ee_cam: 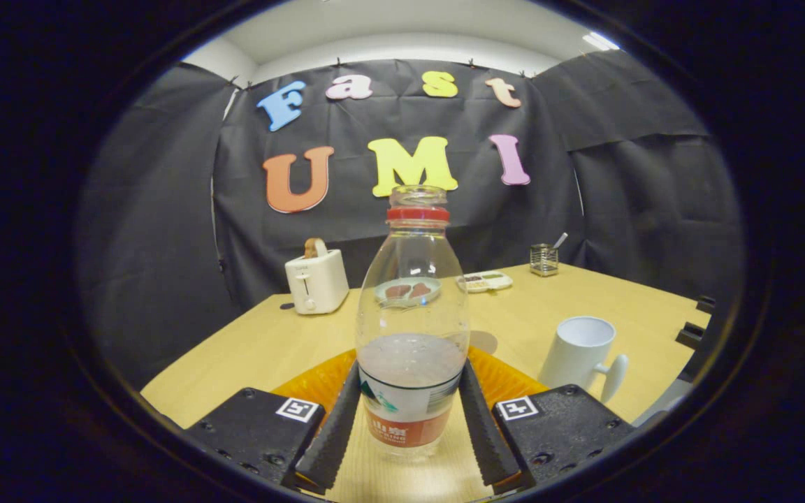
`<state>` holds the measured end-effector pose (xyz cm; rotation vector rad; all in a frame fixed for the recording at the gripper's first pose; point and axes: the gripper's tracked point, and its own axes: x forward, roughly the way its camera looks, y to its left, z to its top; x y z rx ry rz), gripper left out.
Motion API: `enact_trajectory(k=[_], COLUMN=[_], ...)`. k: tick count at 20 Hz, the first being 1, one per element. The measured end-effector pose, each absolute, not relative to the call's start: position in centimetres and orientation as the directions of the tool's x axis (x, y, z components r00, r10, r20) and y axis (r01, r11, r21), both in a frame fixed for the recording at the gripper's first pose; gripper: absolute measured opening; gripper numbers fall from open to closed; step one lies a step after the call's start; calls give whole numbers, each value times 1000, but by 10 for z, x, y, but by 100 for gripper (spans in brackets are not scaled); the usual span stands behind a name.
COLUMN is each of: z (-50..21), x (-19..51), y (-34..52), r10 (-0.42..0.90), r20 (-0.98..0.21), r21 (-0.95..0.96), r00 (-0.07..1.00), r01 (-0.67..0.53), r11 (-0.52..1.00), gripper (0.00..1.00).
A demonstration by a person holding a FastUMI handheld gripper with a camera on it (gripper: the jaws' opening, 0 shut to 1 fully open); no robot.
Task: Take the bottle from table, then pour the juice into the cup, finally place the bottle on the coaster
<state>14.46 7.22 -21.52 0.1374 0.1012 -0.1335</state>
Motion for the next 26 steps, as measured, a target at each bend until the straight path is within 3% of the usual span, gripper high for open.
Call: enact_trajectory(k=[13,26], z=[-198,-215], x=[127,147], y=[61,64], r10=[-52,96], r20=[-148,-173], r21=[408,782], r00=[988,980], r01=[109,78], r11=[906,619], gripper=[78,77])
